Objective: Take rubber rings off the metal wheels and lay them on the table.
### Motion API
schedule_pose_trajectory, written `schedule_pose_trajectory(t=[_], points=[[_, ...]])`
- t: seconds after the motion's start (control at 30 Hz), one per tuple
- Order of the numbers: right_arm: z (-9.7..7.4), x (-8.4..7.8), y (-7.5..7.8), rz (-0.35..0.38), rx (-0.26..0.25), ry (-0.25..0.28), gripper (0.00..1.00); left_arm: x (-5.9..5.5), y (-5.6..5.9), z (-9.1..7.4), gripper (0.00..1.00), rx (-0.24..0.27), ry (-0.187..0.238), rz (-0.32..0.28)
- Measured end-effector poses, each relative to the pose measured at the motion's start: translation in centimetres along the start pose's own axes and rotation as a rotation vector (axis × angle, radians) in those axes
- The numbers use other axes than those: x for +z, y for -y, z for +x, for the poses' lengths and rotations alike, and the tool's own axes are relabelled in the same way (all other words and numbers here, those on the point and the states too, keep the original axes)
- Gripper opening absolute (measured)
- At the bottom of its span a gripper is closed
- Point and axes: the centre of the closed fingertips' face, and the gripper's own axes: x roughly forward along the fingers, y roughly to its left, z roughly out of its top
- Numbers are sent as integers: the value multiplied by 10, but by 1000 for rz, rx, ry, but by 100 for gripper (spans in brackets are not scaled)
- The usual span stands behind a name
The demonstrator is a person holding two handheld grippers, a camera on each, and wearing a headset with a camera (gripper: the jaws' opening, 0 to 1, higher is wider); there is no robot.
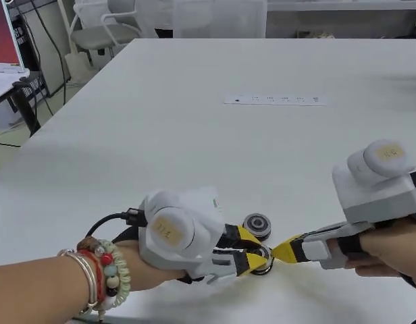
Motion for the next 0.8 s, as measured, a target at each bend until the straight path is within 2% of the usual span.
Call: schedule_pose_trajectory(t=[0.23, 0.8], points=[[0, 0, -6, -14, -6, -4, 0, 0, 0, 0, 7, 1, -1, -20], [0, 2, -3, -68, -20, -17, 0, 0, -1, 1, 7, 1, 1, -34]])
